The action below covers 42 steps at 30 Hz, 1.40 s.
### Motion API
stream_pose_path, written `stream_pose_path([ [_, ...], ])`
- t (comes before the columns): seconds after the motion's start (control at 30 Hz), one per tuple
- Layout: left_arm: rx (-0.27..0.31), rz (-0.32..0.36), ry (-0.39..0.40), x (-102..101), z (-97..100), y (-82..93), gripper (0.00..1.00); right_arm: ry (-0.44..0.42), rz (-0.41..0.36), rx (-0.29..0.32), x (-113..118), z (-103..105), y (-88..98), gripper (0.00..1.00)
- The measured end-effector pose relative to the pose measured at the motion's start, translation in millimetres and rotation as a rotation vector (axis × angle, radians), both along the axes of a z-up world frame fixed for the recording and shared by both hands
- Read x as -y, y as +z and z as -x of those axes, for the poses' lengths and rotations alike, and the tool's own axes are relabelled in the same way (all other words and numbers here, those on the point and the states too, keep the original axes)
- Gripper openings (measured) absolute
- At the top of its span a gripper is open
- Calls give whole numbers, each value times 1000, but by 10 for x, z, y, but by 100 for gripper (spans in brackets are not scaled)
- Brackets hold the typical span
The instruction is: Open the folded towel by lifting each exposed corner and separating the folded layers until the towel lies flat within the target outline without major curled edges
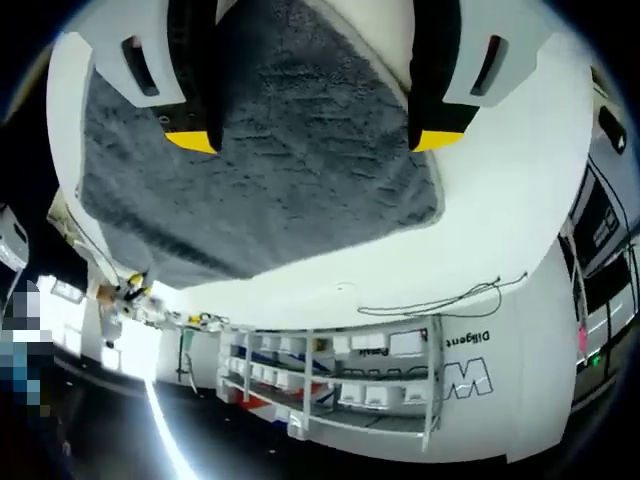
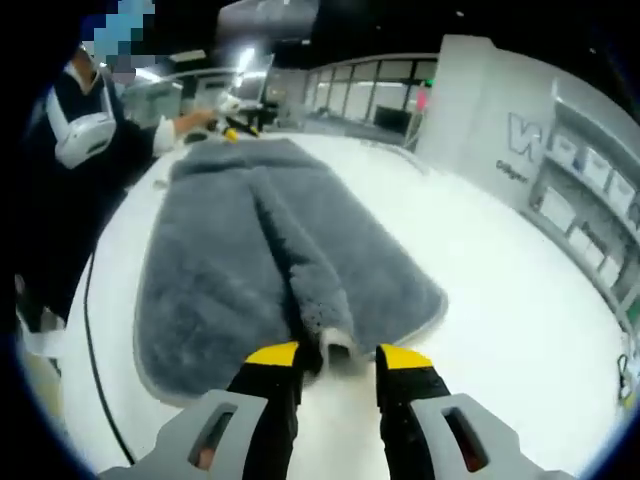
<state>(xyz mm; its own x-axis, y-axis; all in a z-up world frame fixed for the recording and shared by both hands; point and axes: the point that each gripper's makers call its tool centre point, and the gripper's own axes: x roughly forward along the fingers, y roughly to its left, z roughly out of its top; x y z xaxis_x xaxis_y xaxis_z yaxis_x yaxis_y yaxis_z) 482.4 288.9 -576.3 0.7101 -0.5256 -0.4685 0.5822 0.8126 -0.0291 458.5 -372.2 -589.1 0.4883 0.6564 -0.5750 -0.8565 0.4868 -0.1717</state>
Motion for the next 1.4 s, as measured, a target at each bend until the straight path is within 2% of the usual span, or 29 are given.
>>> stream_pose_path([
  [0.07, 33, -9, 10, 7, -36, 61, 70, -16, -20, 21, 12, 4, 46, 29],
  [0.1, 47, 4, 17, 26, -56, 115, 68, -30, -46, 51, -12, -2, 109, 30],
  [0.17, 60, 15, 26, 67, -83, 181, 66, -57, -73, 70, -16, 0, 172, 31],
  [0.3, 111, 14, 19, 193, -154, 322, 66, -133, -39, 107, -23, 43, 232, 33],
  [0.43, 150, 15, -5, 381, -223, 449, 64, -189, -69, 140, -126, 124, 350, 38],
  [0.53, 164, -10, -30, 513, -301, 492, 64, -284, -32, 136, -78, 169, 325, 37],
  [0.6, 174, -12, -45, 582, -327, 519, 64, -295, -25, 160, -103, 208, 327, 38],
  [0.8, 182, -23, -79, 815, -440, 587, 63, -454, -88, 166, -40, 303, 368, 39],
  [0.87, 179, -29, -104, 926, -479, 610, 60, -483, -117, 168, -41, 335, 379, 39],
  [0.93, 178, -26, -126, 1032, -505, 633, 60, -514, -151, 140, -54, 392, 349, 39],
  [1.27, 169, -54, -198, 1412, -595, 684, 58, -573, -157, 168, -79, 523, 300, 39],
  [1.4, 166, -44, -235, 1586, -610, 736, 56, -611, -115, 206, -89, 588, 290, 40],
])
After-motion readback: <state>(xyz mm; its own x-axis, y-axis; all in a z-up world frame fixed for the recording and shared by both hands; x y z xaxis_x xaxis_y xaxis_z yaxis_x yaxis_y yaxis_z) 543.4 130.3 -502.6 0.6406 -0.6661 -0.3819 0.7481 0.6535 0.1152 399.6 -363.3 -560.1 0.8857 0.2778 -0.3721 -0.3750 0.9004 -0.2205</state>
